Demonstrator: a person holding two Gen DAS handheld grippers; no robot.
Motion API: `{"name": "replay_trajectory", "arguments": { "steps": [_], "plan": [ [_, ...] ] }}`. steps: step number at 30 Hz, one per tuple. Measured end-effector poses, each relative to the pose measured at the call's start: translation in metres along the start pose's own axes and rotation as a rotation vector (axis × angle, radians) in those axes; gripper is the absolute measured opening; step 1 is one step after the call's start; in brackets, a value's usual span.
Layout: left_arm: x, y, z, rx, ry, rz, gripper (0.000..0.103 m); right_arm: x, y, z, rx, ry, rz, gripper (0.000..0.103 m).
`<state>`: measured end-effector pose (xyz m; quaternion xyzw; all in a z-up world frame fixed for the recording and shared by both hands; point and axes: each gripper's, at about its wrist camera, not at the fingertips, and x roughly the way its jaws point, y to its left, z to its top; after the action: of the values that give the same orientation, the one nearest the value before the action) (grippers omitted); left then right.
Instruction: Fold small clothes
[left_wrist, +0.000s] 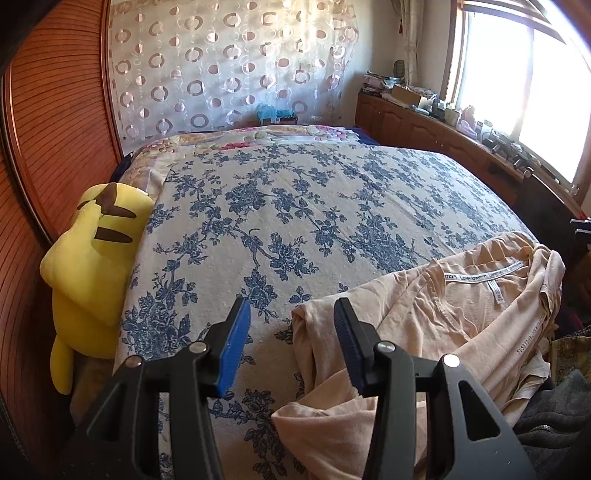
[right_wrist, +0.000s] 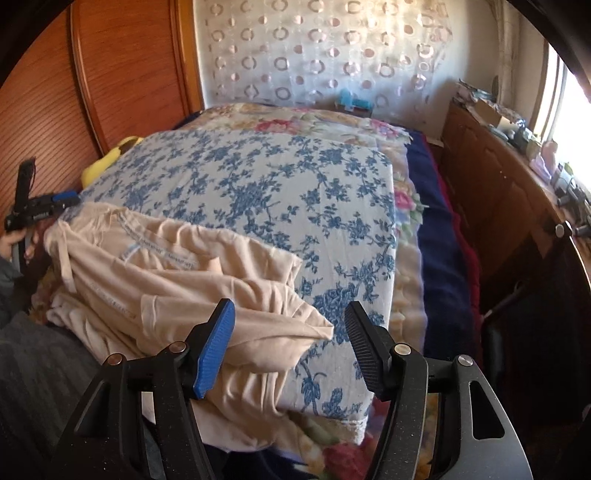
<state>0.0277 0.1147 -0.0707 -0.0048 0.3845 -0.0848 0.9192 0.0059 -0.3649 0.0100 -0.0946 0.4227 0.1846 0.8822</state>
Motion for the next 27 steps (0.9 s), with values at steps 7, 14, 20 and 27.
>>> {"name": "replay_trajectory", "arguments": {
  "steps": [7,14,20,27],
  "plan": [
    [0.01,0.002,0.001,-0.01,0.024,-0.006,0.046,0.034,-0.004,0.025,0.002,-0.027,0.006,0.063],
    [0.014,0.008,0.005,-0.025,0.033,-0.062,0.046,0.095,-0.001,0.042,-0.026,0.041,0.058,0.063],
    [0.021,0.004,0.01,0.005,0.069,-0.137,0.04,0.127,-0.003,0.041,-0.025,0.112,0.112,0.063],
    [0.032,-0.002,0.006,0.013,0.107,-0.136,0.04,0.138,-0.006,0.033,-0.012,0.145,0.141,0.058]
  ]
}}
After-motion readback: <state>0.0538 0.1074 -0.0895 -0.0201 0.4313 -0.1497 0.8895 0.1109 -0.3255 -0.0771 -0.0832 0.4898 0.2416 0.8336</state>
